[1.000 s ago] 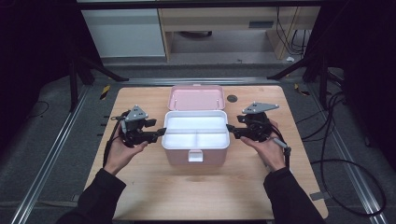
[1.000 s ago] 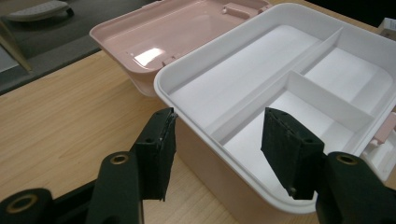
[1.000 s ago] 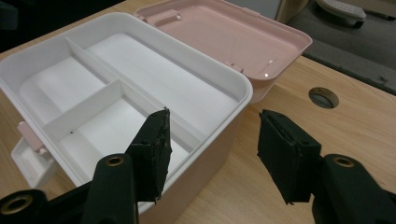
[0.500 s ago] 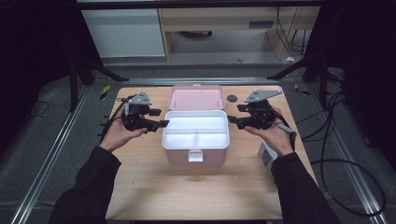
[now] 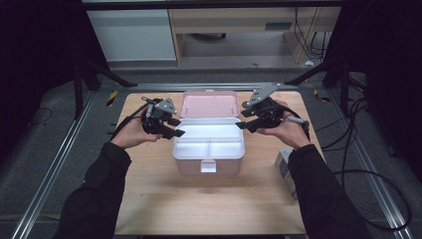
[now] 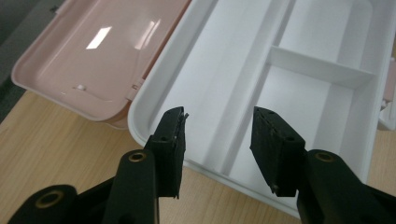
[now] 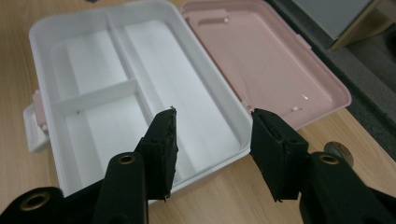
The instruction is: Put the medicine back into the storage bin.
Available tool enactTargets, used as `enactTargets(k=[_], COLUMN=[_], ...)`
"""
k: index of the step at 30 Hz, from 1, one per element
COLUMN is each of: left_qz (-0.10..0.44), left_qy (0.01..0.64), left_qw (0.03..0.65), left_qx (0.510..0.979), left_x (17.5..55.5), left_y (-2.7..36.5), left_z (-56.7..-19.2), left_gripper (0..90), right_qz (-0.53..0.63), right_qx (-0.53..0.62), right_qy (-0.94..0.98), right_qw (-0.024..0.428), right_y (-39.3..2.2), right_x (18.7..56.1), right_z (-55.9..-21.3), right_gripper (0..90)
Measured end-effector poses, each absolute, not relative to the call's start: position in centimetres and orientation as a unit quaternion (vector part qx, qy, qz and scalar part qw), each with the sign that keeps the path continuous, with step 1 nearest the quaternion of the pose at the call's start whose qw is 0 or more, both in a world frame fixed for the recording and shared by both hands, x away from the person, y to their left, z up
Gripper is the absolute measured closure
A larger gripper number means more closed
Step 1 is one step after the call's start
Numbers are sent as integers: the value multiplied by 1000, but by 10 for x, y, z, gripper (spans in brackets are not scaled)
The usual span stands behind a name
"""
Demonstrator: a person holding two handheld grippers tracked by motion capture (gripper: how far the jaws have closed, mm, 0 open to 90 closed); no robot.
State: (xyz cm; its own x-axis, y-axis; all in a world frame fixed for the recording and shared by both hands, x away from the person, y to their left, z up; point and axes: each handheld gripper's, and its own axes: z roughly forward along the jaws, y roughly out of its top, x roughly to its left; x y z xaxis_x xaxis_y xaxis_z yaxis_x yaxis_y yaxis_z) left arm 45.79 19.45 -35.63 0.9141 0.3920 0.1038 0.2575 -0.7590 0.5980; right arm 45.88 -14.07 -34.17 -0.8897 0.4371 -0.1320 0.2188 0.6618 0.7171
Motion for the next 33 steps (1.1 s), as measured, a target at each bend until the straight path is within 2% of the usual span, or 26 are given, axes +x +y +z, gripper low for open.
enactTargets(k=[12, 18, 25, 33], left_qz=[79, 69, 61, 49], left_qy=[136, 124, 114, 101], left_qw=[237, 201, 190, 195], left_qx=[959, 969, 973, 974], left_x=[464, 468, 473, 478], left_y=[183, 173, 170, 171], left_z=[-374, -376, -381, -385], left_gripper=[680, 731, 783, 799], right_qz=[295, 265, 235, 202], right_qx=[114, 107, 88, 79], right_qy=[943, 954, 965, 974], right_qw=[101, 88, 81, 60], right_y=[-120, -112, -104, -94], right_x=[465, 471, 475, 478], right_z=[-367, -379, -382, -388], right_gripper=[668, 704, 752, 825])
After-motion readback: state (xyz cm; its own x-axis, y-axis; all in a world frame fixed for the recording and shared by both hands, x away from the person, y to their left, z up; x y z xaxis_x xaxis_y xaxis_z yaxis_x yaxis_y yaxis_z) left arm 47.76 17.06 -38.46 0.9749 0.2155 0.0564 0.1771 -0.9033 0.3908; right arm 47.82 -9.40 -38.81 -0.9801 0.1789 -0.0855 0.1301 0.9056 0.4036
